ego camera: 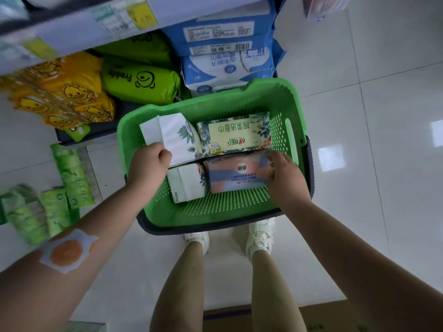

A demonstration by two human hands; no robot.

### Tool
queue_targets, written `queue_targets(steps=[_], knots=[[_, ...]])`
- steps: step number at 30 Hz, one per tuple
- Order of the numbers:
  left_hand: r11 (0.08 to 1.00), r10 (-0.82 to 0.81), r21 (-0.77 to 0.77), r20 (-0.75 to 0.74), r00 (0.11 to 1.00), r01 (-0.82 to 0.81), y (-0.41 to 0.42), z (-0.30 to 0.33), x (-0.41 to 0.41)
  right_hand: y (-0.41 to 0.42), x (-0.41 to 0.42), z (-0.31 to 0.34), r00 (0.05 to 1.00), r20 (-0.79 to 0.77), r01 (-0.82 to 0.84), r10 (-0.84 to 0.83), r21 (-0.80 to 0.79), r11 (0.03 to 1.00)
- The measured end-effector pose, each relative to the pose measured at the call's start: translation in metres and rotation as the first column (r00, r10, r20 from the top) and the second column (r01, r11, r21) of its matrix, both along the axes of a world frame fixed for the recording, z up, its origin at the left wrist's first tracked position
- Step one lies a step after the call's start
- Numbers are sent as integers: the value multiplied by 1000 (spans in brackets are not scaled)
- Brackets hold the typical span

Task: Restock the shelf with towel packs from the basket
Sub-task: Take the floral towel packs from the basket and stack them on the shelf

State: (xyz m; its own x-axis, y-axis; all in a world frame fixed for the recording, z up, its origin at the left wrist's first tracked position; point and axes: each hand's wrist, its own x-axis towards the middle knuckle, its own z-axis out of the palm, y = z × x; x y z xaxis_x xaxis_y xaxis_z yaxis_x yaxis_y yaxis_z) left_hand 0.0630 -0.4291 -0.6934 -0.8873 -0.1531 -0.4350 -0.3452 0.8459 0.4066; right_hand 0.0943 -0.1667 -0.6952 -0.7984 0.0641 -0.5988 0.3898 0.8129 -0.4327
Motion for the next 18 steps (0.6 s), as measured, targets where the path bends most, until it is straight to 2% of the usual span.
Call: queue_targets(steps=[10,14,16,18], knots=[[979,91,191,-116,989,-68,-12,161,1,-11,-22,75,999,4,41,-41,-56,998],[954,91,297,-175,980,-35,-11,227,-2,-18,-41,117,975,30,221,-219,-163,962],[934,85,356,-217,972,-2,-8,258,-6,-18,-52,141,912,100,409,-397,-267,873],[911,129,412,-228,965,-25,-5,290,-10,-18,-62,165,765,291,643,-575,-398,654]])
